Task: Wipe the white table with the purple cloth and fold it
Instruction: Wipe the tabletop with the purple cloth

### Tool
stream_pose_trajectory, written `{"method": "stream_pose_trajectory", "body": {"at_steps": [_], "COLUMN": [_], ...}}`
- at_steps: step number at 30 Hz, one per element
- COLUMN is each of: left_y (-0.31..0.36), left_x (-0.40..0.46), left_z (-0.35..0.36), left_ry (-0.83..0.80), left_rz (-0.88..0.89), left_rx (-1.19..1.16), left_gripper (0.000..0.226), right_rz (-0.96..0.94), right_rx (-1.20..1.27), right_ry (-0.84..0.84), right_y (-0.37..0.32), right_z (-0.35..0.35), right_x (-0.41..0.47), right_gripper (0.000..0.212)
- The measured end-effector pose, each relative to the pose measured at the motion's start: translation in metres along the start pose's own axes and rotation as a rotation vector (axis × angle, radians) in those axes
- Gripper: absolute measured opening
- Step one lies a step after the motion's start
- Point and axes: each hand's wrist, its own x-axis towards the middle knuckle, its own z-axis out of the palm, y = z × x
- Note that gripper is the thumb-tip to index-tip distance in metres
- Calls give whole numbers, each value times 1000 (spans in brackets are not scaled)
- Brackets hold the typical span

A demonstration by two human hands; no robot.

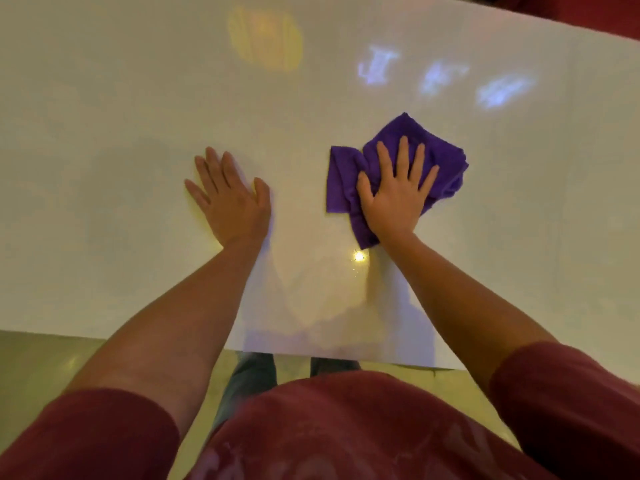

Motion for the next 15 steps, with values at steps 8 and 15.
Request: {"method": "stream_pose_trajectory", "body": {"at_steps": [8,15], "left_y": [-137,-281], "left_x": [-21,-44], "left_z": [-52,-92], "left_ry": [146,115], "left_rz": [-10,-107], "left_rx": [-325,-277], "left_gripper": [51,50], "right_rz": [-160,-429], "right_rx": [56,72], "right_ry": [8,-60], "right_y": [-145,-329], "right_z": [31,57], "right_x": [-77,-84], "right_gripper": [67,74]}}
